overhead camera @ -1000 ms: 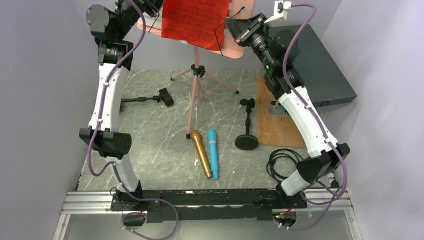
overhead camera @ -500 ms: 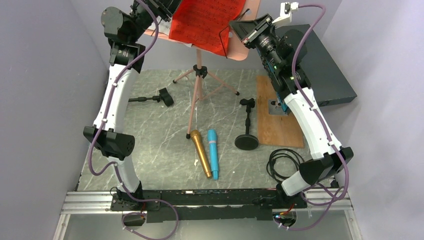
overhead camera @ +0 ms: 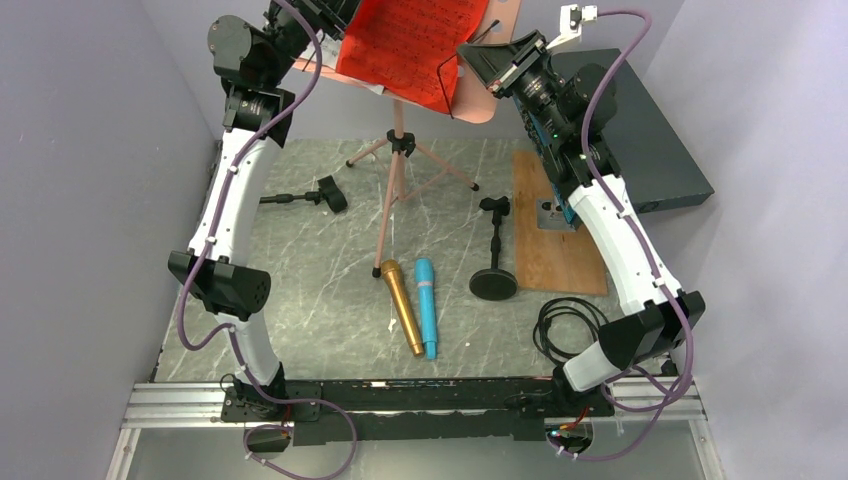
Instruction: Set up the instrument practice props
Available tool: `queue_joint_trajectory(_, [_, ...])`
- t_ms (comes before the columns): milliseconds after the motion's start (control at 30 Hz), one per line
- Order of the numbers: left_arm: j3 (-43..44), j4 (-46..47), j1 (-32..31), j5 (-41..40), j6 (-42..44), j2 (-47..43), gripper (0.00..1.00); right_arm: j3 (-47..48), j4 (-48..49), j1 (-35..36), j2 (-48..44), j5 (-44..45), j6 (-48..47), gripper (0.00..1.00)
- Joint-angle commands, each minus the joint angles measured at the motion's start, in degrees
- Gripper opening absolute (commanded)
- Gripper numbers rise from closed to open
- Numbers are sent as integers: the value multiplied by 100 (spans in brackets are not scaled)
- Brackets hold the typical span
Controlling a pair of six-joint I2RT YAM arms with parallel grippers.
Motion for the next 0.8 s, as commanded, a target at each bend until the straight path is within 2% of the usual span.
queue_joint_trajectory(0, [72,113,-29,-255,153,-20,0,-149,551,-54,-279,-536,-24,0])
queue_joint_trajectory(267, [161,114,-38,-275,94,105,0,-204,637,-91,-334,-1091,-621,0])
queue_joint_trajectory(433, [192,138,-112,-158,75,155,0,263,242,-109,-37,-1441,-1014,0])
queue_joint_trajectory(767, [339,248,-349,-228,113,200,0,824,43,-120,104,-1421,-1213,0])
